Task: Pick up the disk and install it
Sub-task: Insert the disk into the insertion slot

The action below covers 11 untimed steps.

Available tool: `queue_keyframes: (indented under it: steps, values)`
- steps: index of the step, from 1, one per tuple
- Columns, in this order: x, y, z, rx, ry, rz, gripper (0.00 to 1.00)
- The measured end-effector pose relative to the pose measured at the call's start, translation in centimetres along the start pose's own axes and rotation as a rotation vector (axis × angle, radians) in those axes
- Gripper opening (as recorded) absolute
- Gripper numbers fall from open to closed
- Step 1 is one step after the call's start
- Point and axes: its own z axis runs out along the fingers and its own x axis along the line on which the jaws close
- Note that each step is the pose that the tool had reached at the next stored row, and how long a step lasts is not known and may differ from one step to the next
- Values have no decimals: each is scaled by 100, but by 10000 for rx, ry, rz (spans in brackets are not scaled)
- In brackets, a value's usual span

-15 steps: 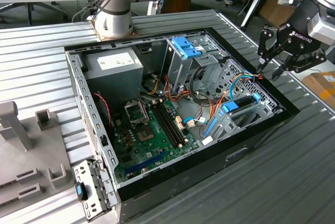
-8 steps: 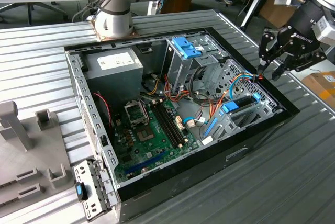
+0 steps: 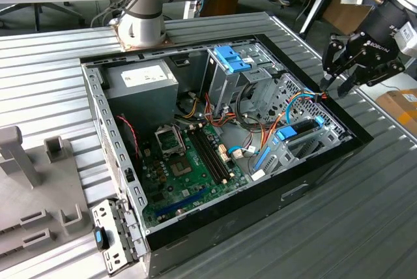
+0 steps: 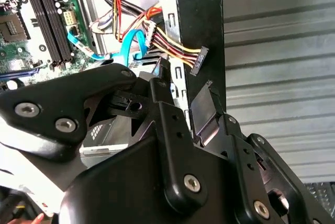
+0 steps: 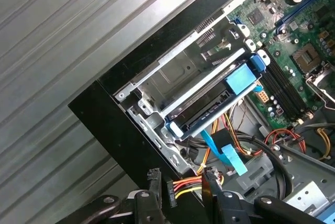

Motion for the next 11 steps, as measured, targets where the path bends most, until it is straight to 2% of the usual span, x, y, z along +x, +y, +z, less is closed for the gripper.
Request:
queue_keyframes:
  steps: [1,4,11]
  values:
    - [1,0,1,35,-46,-135,44]
    - [2,-1,4,42,-81,-427,44]
    - [12,-5,26,57,-47,-1133,44]
